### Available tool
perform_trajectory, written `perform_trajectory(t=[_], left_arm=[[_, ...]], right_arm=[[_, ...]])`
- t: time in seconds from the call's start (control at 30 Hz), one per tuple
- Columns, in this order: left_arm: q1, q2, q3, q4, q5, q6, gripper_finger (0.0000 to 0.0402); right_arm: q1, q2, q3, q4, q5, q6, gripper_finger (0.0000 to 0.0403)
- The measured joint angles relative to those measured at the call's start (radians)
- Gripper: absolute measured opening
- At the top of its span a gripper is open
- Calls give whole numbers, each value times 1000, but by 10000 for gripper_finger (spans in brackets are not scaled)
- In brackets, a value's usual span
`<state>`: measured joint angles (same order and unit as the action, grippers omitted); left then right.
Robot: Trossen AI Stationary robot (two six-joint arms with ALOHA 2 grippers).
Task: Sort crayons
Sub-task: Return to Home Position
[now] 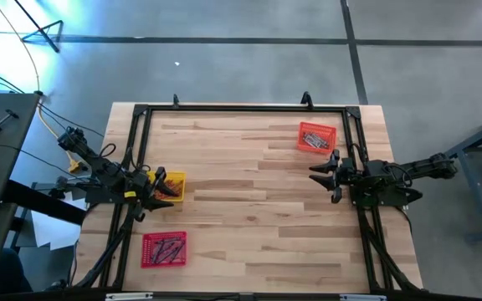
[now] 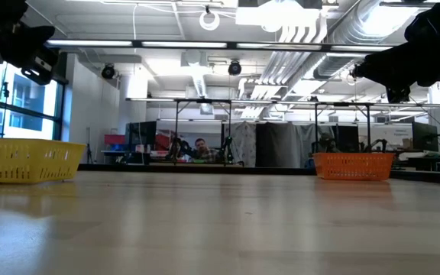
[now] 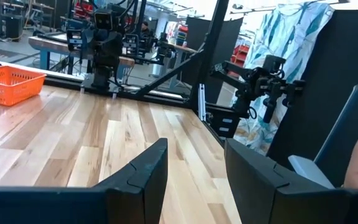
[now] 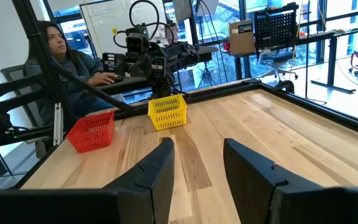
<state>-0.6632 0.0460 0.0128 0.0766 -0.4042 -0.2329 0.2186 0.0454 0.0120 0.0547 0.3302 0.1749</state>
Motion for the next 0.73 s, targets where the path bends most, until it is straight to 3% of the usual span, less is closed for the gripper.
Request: perform_trajectory(t=[0.73], left_arm=[[0, 0, 0, -5, 14, 0, 145]], right_arm=[[0, 0, 0, 0, 0, 0, 134]])
